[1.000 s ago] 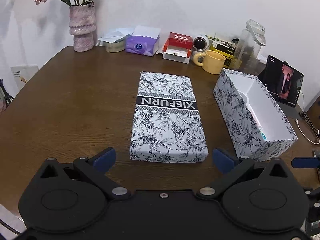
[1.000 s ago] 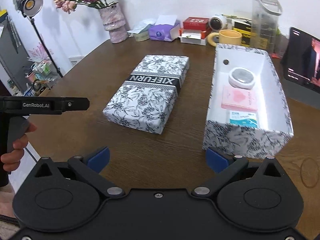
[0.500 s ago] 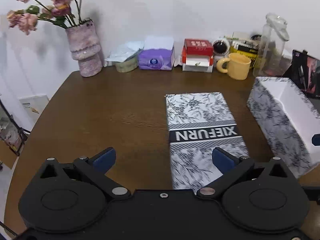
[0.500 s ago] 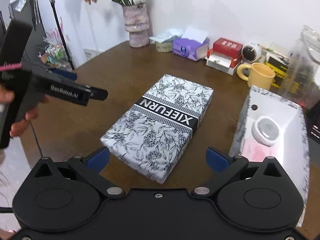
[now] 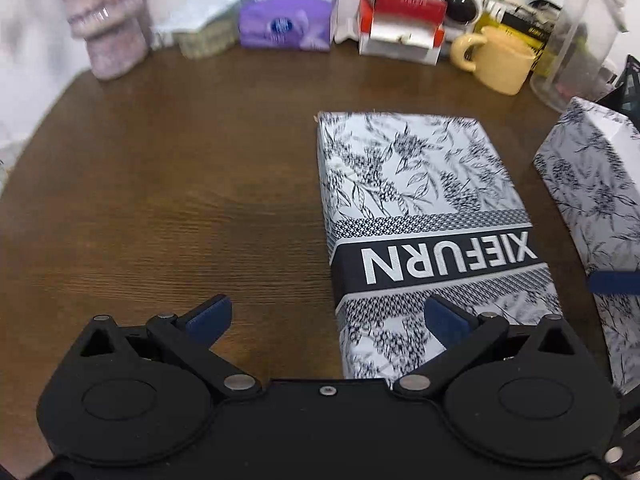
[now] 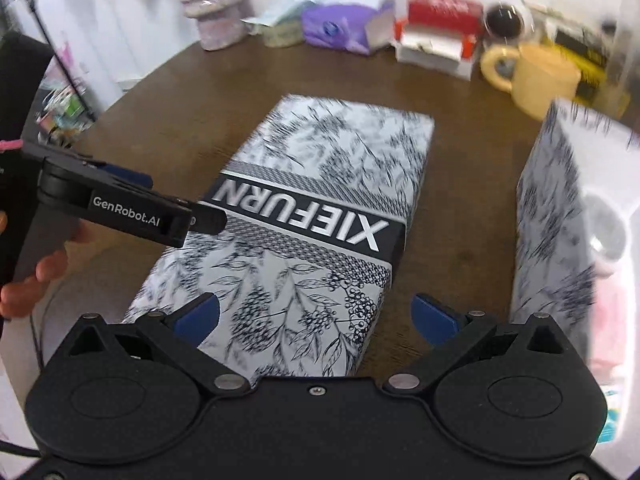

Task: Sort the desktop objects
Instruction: 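Move both grippers to the XIEFURN floral lid and grasp its opposite sides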

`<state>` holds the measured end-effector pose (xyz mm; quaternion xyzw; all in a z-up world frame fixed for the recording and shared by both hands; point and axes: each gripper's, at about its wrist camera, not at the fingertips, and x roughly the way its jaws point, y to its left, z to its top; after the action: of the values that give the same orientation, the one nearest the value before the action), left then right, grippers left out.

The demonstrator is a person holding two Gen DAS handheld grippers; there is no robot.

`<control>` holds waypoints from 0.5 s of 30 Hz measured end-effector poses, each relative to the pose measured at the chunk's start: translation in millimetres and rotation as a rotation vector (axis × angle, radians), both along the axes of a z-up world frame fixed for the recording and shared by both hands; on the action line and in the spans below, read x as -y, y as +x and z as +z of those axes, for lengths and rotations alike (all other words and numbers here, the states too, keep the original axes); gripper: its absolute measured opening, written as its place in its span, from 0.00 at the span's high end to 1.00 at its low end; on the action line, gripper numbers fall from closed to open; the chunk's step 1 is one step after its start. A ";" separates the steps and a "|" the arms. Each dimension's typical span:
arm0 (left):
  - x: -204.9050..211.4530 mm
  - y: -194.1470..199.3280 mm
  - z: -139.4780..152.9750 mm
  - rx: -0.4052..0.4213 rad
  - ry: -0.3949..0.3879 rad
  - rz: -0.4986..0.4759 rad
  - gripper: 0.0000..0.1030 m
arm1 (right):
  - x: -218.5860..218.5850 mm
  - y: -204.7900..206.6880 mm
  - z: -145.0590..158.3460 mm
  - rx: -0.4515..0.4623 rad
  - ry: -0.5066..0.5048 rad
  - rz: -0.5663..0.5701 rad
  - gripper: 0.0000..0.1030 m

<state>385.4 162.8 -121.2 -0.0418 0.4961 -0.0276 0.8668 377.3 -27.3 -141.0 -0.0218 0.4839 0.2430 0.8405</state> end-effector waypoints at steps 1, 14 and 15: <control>-0.9 6.4 -5.7 -0.014 -0.011 -0.002 0.00 | 0.3 2.7 -5.1 -0.007 0.005 -0.011 0.00; 6.0 26.8 -35.9 -0.037 -0.206 0.003 0.00 | 10.2 0.6 -35.3 0.029 0.150 -0.084 0.00; 6.7 25.7 -35.9 -0.031 -0.205 0.008 0.00 | 11.0 -0.2 -37.2 0.033 0.162 -0.089 0.00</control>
<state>411.1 156.1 -157.1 -0.1328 0.5038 -0.0742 0.8503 377.1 -38.2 -178.2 0.0638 0.4491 0.2435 0.8573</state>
